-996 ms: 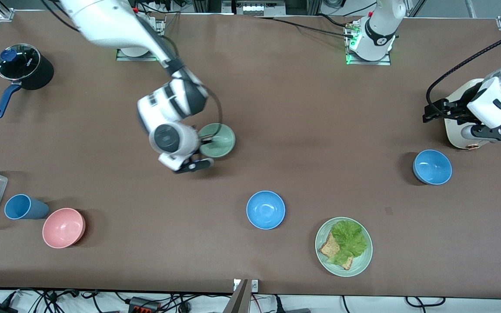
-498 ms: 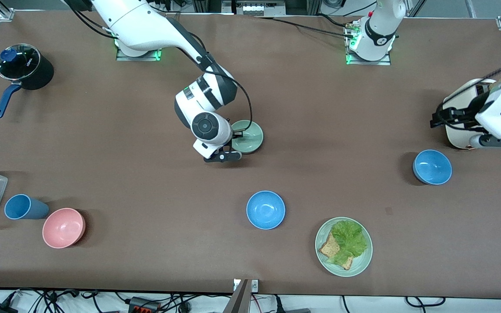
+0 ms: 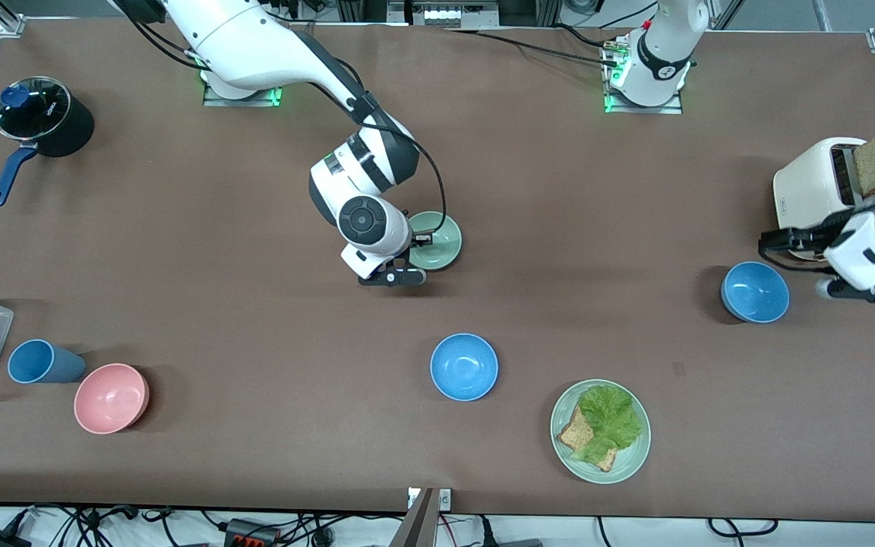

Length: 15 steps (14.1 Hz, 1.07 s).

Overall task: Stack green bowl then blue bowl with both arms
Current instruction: 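Carry the green bowl to mid-table while the left gripper reaches the blue bowl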

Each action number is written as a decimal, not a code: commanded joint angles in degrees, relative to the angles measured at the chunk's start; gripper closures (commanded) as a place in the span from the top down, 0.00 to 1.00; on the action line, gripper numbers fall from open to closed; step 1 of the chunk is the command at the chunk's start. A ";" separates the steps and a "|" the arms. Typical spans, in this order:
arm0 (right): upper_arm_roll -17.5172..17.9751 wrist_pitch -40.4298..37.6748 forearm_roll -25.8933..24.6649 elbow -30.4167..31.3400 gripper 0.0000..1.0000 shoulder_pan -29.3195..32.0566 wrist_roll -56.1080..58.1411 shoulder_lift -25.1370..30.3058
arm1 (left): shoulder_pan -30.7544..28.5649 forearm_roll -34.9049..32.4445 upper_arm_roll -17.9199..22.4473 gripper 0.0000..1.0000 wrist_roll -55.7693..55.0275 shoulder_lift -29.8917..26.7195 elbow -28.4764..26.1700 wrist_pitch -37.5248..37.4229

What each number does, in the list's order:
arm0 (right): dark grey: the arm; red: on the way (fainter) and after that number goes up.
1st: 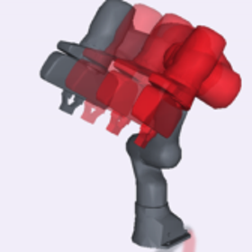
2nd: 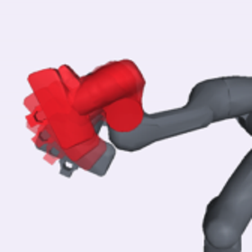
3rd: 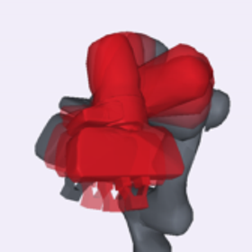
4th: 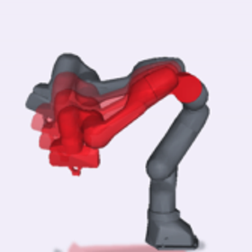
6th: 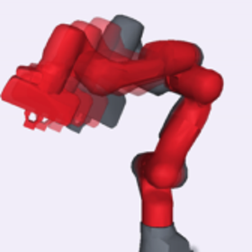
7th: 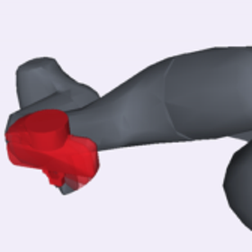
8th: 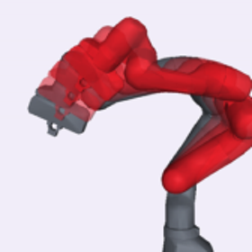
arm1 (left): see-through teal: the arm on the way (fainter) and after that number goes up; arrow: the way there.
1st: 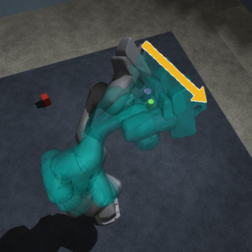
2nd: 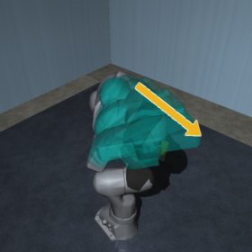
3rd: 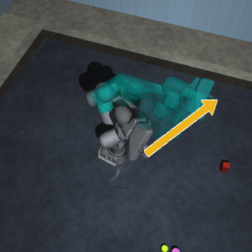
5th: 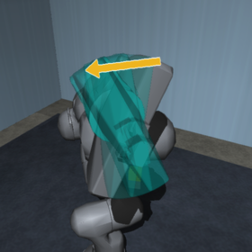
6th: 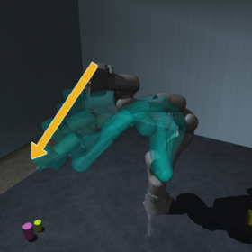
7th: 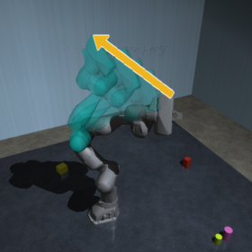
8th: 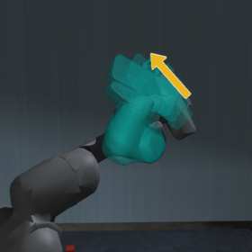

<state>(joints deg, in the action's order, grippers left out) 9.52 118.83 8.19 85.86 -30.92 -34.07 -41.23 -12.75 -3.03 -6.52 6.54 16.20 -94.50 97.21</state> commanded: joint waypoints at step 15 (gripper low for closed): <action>-3.36 -24.16 -5.29 -14.67 1.00 21.51 1.46 13.37 | -9.31 -3.12 -0.25 1.00 13.33 16.49 2.48 15.19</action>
<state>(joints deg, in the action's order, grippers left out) 5.39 97.21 4.05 71.01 -11.01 -32.67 -28.84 -21.51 -5.03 -6.27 18.50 30.68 -93.97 111.71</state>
